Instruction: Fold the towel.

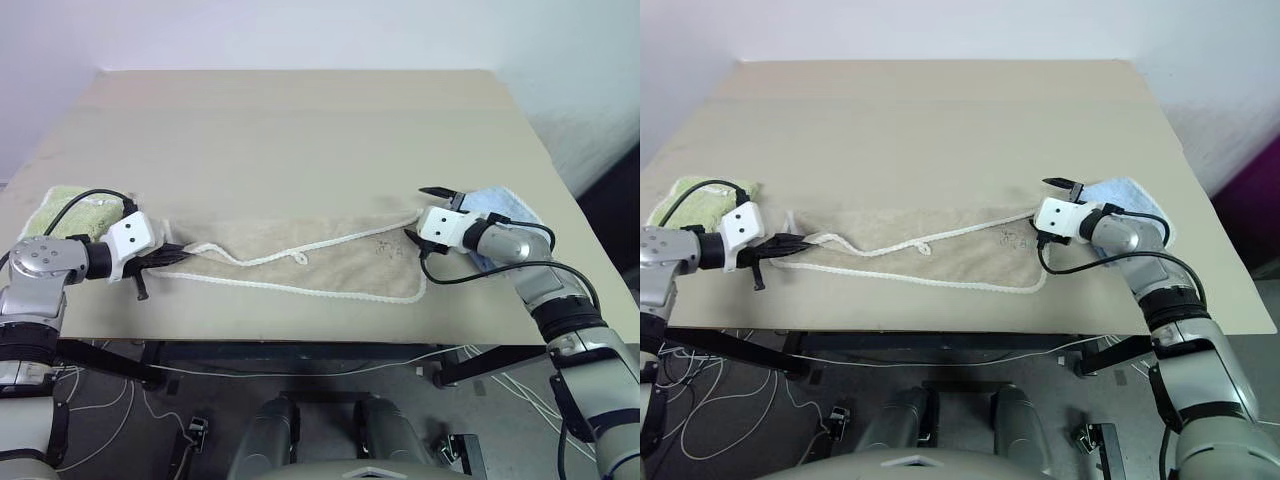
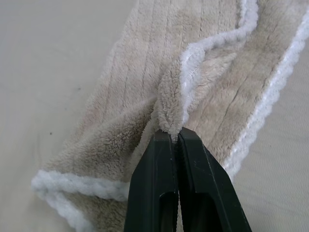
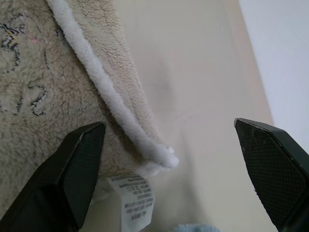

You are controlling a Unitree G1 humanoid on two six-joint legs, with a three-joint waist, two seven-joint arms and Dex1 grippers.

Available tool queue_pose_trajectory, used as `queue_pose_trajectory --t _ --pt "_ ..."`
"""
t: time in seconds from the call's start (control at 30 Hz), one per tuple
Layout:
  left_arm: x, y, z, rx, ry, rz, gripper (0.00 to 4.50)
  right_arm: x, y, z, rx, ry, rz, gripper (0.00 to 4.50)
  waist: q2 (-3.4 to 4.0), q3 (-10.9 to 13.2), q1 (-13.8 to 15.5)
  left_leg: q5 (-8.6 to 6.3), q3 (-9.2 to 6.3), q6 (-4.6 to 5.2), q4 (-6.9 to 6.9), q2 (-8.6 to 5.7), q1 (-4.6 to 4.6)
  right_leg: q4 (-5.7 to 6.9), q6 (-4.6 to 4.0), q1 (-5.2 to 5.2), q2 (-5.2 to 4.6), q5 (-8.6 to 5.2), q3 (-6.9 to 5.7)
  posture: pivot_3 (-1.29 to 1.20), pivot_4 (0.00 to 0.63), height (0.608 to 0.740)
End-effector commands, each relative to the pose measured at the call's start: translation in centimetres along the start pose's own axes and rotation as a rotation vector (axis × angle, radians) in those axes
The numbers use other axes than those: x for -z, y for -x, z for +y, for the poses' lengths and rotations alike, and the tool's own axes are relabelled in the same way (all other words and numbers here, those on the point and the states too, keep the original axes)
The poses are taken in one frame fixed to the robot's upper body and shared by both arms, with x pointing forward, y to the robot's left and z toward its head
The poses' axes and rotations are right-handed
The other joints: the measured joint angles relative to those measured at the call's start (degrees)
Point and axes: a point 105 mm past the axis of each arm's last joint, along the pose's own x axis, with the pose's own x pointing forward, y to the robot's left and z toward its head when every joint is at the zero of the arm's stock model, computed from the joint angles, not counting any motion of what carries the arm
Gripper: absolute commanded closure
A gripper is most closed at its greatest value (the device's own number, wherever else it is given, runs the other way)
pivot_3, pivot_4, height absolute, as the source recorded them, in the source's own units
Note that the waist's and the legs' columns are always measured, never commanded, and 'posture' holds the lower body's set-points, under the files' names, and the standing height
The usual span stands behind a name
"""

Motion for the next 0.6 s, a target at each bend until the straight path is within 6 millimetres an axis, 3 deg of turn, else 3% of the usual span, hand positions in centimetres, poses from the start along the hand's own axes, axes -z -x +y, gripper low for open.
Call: queue_pose_trajectory --t 0.03,0.13,0.23,0.6 --pt "-0.88 0.57 0.58 -0.038 -0.04 -0.027 4.38 -0.16 -0.19 -1.03 0.015 0.028 -0.005 0.0 0.01 0.0 0.0 0.0 0.0 0.0 0.0 0.0 0.0 0.0 0.0 0.0 0.0 0.0 0.0 0.0 0.15 0.74" --pt "-0.83 0.43 0.49 -0.041 -0.037 -0.029 4.38 0.01 -0.44 -1.08 0.004 0.054 0.004 0.0 0.0 0.0 0.0 0.0 0.0 0.0 0.0 0.0 0.0 0.0 0.0 -0.01 0.0 0.0 0.0 0.0 0.15 0.74" --pt "-0.86 0.3 0.39 -0.045 -0.033 -0.034 4.5 0.07 -0.64 -0.86 -0.011 0.066 0.006 0.58 0.0 0.0 0.03 0.0 0.0 0.0 0.0 0.0 0.0 0.01 0.0 0.0 0.0 0.0 0.0 0.0 0.15 0.74" --pt "-0.57 0.14 0.07 -0.055 -0.021 -0.039 4.5 -0.16 -0.18 -1.13 -0.017 0.059 -0.014 4.33 0.01 0.01 -0.02 0.0 0.01 0.0 0.0 -0.01 0.0 0.02 0.0 -0.02 0.0 0.0 0.01 0.0 0.15 0.74"
